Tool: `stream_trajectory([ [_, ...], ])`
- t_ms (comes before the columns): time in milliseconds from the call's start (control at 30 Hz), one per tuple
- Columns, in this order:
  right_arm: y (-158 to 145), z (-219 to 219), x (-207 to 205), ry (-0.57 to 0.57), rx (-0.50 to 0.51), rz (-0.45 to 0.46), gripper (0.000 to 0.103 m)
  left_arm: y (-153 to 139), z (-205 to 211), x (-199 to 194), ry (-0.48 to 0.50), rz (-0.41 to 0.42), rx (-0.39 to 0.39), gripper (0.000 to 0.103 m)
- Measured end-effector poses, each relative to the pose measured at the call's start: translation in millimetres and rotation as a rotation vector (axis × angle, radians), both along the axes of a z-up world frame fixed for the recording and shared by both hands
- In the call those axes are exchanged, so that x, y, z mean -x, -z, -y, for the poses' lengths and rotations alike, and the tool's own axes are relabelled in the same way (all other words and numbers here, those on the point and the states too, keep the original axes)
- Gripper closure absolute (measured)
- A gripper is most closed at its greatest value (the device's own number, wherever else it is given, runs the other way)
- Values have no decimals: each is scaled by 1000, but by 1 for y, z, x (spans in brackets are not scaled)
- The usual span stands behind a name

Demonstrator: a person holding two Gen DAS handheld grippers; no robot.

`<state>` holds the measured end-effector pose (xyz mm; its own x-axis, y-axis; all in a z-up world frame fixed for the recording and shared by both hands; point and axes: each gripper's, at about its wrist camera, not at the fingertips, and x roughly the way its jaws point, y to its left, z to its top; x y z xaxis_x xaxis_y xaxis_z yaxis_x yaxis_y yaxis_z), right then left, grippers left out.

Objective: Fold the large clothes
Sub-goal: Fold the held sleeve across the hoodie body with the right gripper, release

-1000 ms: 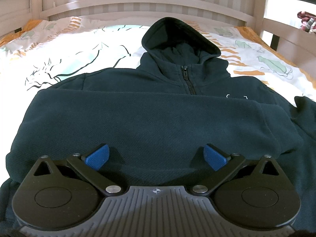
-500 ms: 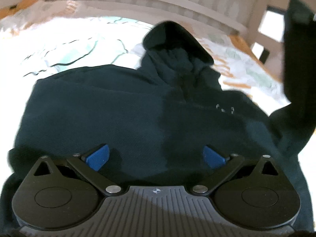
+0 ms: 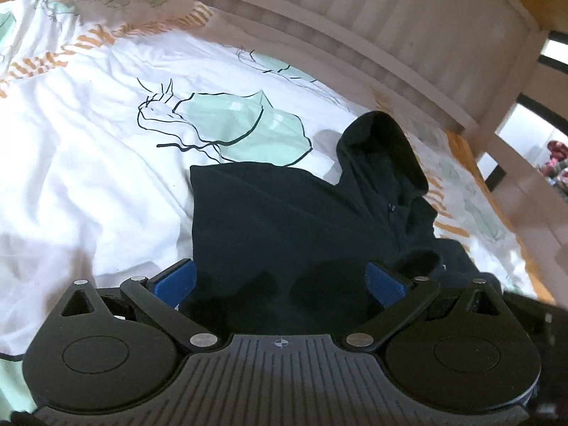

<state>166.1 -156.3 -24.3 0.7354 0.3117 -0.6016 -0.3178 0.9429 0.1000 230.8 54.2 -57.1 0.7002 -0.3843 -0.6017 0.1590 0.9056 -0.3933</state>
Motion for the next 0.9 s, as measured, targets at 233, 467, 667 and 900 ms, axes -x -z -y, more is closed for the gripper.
stream_trajectory([
  [233, -15, 30, 35, 17, -14, -8, 29, 1, 14, -8, 38, -47, 90, 0],
  [467, -16, 85, 70, 183, -96, -88, 27, 5, 37, -3, 92, -72, 150, 0],
  [667, -14, 120, 78, 304, -73, -26, 27, 7, 48, -1, 115, -82, 129, 0],
  [900, 8, 161, 34, 380, 16, 40, 25, 9, 44, -3, 104, -80, 93, 0],
])
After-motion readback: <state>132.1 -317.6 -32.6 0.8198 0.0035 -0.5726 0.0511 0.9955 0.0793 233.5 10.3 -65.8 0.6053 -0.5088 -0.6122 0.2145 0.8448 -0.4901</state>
